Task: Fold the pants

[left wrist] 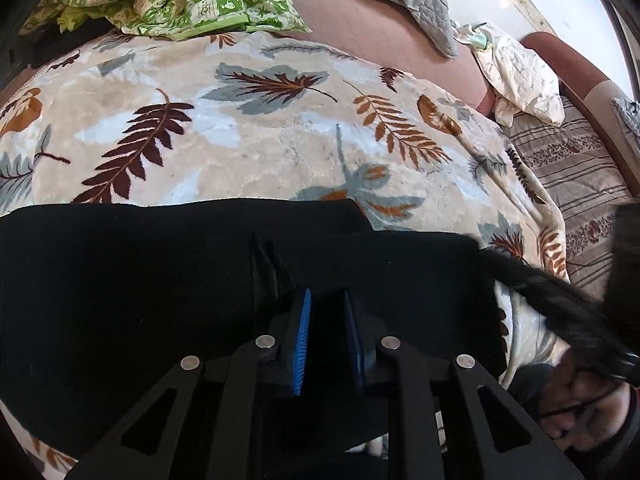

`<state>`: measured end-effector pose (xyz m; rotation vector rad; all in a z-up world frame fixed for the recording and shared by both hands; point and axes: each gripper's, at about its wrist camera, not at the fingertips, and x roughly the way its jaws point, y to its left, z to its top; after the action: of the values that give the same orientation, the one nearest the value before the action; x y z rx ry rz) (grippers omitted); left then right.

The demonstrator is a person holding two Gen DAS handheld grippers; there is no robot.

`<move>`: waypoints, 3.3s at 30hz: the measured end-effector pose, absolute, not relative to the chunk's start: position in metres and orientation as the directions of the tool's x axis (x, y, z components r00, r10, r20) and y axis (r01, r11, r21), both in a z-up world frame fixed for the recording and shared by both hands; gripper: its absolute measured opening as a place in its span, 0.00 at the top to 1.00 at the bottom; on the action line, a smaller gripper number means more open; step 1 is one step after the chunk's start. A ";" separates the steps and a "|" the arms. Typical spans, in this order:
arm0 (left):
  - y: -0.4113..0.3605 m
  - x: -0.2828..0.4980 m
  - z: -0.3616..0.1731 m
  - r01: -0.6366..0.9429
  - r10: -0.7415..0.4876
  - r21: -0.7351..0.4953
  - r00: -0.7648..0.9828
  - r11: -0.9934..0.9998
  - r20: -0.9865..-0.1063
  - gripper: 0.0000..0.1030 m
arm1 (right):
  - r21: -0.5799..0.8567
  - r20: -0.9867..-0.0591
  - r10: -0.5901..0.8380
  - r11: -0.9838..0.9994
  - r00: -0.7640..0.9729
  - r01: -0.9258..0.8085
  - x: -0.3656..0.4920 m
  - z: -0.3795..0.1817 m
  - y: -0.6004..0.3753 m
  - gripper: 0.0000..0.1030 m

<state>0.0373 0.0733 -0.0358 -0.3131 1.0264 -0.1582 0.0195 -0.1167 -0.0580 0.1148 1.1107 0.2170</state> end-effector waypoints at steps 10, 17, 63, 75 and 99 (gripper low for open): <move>0.074 0.039 -0.036 -0.016 -0.273 -0.324 0.504 0.946 -0.820 0.81 | 0.227 -0.853 0.258 0.966 0.454 -0.122 0.014 -0.057 -0.118 0.69; 0.078 0.040 -0.036 -0.007 -0.313 -0.366 0.502 0.931 -0.806 0.81 | 0.196 -0.837 0.266 0.962 0.478 -0.192 0.004 -0.053 -0.103 0.40; 0.061 -0.021 -0.018 -0.084 -0.290 -0.447 0.652 0.891 -0.701 0.49 | -0.147 -0.733 -0.254 0.965 0.632 0.217 -0.033 0.093 -0.102 0.25; 0.061 -0.022 -0.018 -0.086 -0.290 -0.447 0.651 0.890 -0.702 0.49 | -0.148 -0.732 -0.252 0.966 0.633 0.213 -0.034 0.094 -0.100 0.25; 0.271 -0.207 -0.060 -0.405 -0.117 -0.786 0.853 0.468 -0.509 0.25 | 0.044 -0.839 -0.068 0.980 0.540 0.192 -0.050 -0.003 -0.212 0.20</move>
<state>-0.2069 0.2713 -0.0598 -1.0834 0.5464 0.1878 -0.0501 -0.2121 -0.0028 0.1366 0.9888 -0.1549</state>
